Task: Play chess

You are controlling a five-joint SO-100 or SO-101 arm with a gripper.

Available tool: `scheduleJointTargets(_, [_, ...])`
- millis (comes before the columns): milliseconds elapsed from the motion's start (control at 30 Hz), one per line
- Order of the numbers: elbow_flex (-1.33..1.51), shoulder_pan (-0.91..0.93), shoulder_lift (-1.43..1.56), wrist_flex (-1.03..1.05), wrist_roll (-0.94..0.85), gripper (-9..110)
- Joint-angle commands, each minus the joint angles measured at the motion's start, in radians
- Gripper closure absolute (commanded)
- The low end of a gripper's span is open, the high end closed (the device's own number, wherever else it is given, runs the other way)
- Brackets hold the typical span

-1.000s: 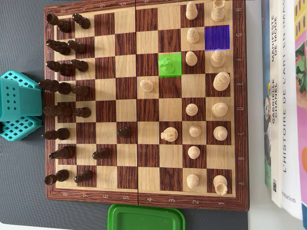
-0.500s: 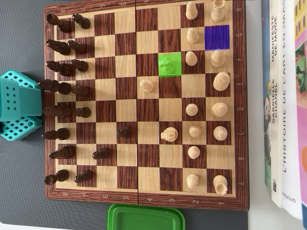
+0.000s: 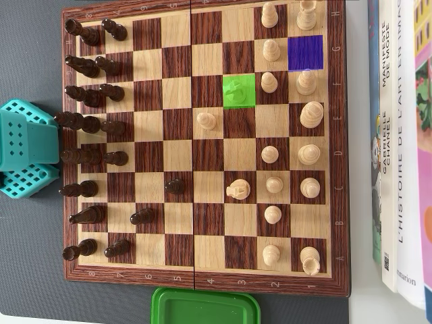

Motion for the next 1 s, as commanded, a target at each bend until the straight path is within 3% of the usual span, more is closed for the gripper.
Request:
scheduleJointTargets(0, [0.002,0.002,-0.008,-0.095,-0.006,89])
scheduleJointTargets(233, [0.028,0.002,-0.008,-0.314,-0.098,89])
scheduleJointTargets(967, [0.028,-0.002,-0.011,-0.314,-0.092,89])
